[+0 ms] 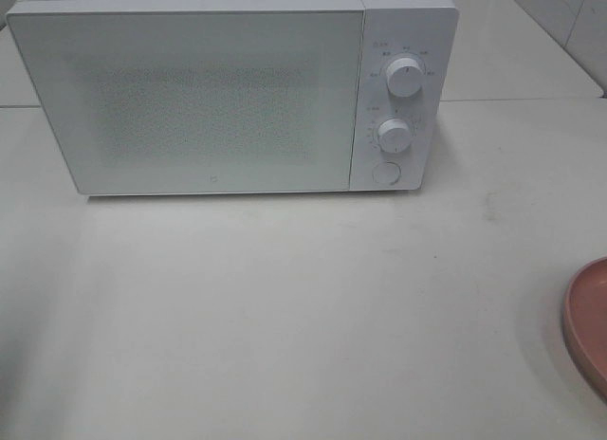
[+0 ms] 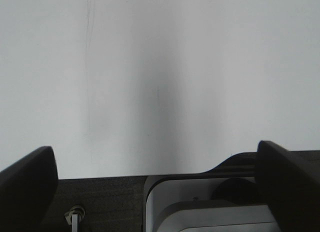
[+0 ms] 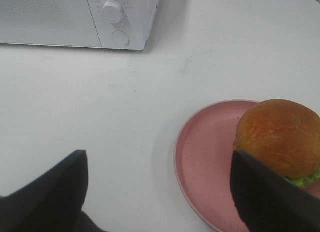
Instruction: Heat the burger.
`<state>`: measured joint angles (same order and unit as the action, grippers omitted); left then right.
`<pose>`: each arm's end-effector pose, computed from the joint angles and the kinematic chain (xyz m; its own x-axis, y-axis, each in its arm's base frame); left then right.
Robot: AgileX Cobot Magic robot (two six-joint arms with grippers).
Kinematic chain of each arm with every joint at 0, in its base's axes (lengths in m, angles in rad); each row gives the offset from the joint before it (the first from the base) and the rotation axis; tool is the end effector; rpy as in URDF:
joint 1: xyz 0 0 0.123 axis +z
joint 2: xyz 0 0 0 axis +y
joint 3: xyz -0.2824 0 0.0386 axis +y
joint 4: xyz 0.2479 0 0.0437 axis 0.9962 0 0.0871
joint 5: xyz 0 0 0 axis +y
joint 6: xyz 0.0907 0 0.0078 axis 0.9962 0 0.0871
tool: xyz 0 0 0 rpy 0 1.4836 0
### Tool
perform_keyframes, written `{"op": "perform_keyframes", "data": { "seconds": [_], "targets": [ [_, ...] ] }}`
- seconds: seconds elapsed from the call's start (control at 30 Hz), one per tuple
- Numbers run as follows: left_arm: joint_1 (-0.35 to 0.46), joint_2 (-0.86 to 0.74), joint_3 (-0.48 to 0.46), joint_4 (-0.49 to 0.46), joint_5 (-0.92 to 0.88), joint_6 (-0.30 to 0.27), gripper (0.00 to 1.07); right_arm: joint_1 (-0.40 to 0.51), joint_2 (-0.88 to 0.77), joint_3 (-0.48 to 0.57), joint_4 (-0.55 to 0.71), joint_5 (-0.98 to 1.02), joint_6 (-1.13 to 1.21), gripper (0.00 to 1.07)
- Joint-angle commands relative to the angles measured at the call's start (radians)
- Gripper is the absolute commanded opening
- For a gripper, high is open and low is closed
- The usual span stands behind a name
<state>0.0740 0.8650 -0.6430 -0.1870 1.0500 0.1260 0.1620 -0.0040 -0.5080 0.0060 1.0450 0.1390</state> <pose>0.1327 -0.0049 0.2680 -0.9209 -0.0365 -0.3881 0.0183 0.9905 -0.1365 -0.0058 -0.0005 0.2807 -0.4447 0.0707 -0.8929 -0.1040 0.9861 0.1299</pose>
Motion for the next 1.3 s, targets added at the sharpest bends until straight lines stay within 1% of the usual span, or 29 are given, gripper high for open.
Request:
{"op": "perform_keyframes", "data": {
  "seconds": [0.03, 0.1, 0.17, 0.2, 0.23, 0.27, 0.3, 0.37, 0.4, 0.47, 0.57, 0.63, 0.67, 0.73, 0.77, 0.8, 0.9, 0.97, 1.0, 1.07, 1.1, 1.17, 1.3],
  "targets": [
    [0.002, -0.108, 0.059, 0.001, -0.006, -0.007, 1.01, -0.004, -0.026, 0.001, 0.003, -0.008, -0.012, 0.75],
    [0.002, -0.134, 0.073, -0.001, -0.006, -0.007, 1.01, -0.004, -0.026, 0.001, 0.003, -0.008, -0.012, 0.75],
    [0.002, -0.201, 0.113, 0.002, -0.011, -0.007, 1.01, -0.004, -0.026, 0.001, 0.003, -0.008, -0.012, 0.75],
    [0.002, -0.201, 0.113, 0.002, -0.011, -0.007, 1.01, -0.004, -0.026, 0.001, 0.003, -0.008, -0.012, 0.75],
    [0.002, -0.255, 0.138, 0.002, -0.015, -0.012, 1.01, -0.004, -0.026, 0.001, 0.003, -0.008, -0.012, 0.75],
    [0.002, -0.28, 0.144, 0.005, -0.009, -0.021, 1.01, -0.004, -0.026, 0.001, 0.003, -0.008, -0.012, 0.75],
    [0.002, -0.28, 0.144, 0.005, -0.009, -0.021, 1.01, -0.004, -0.026, 0.001, 0.003, -0.008, -0.012, 0.75],
    [0.002, -0.352, 0.144, 0.015, -0.01, -0.038, 1.0, -0.004, -0.026, 0.001, 0.003, -0.008, -0.012, 0.75],
    [0.002, -0.352, 0.144, 0.015, -0.01, -0.038, 1.0, -0.004, -0.026, 0.001, 0.003, -0.008, -0.012, 0.75],
    [0.002, -0.441, 0.144, 0.02, -0.011, -0.045, 1.0, -0.004, -0.026, 0.001, 0.003, -0.008, -0.012, 0.75],
    [0.002, -0.466, 0.144, 0.02, -0.011, -0.045, 1.0, -0.004, -0.026, 0.001, 0.003, -0.008, -0.012, 0.75],
    [0.002, -0.543, 0.144, 0.025, -0.011, -0.045, 1.0, -0.004, -0.026, 0.001, 0.003, -0.008, -0.012, 0.75],
    [0.002, -0.543, 0.144, 0.025, -0.011, -0.045, 1.0, -0.004, -0.026, 0.001, 0.003, -0.008, -0.012, 0.75],
    [0.002, -0.633, 0.144, 0.03, -0.011, -0.045, 1.0, -0.004, -0.026, 0.001, 0.003, -0.008, -0.012, 0.75],
    [0.002, -0.633, 0.144, 0.03, -0.011, -0.045, 1.0, -0.004, -0.026, 0.001, 0.003, -0.008, -0.012, 0.75],
    [0.002, -0.681, 0.144, 0.03, -0.011, -0.045, 1.0, -0.004, -0.026, 0.001, 0.003, -0.008, -0.012, 0.75],
    [0.002, -0.704, 0.144, 0.03, -0.011, -0.045, 1.0, -0.004, -0.026, 0.001, 0.003, -0.008, -0.012, 0.75],
    [0.002, -0.766, 0.144, 0.03, -0.012, -0.045, 1.0, -0.004, -0.026, 0.001, 0.003, -0.008, -0.012, 0.75],
    [0.002, -0.766, 0.144, 0.03, -0.012, -0.045, 1.0, -0.004, -0.026, 0.001, 0.003, -0.008, -0.012, 0.75],
    [0.002, -0.841, 0.144, 0.029, -0.012, -0.045, 1.0, -0.004, -0.026, 0.001, 0.003, -0.008, -0.012, 0.75],
    [0.002, -0.841, 0.144, 0.029, -0.012, -0.045, 1.0, -0.004, -0.026, 0.001, 0.003, -0.008, -0.012, 0.75],
    [0.002, -0.894, 0.144, 0.029, -0.012, -0.045, 1.0, -0.004, -0.026, 0.001, 0.003, -0.008, -0.012, 0.75],
    [0.002, -0.895, 0.144, 0.026, -0.012, -0.045, 1.0, -0.004, -0.026, 0.001, 0.003, -0.008, -0.012, 0.75]
  ]
}}
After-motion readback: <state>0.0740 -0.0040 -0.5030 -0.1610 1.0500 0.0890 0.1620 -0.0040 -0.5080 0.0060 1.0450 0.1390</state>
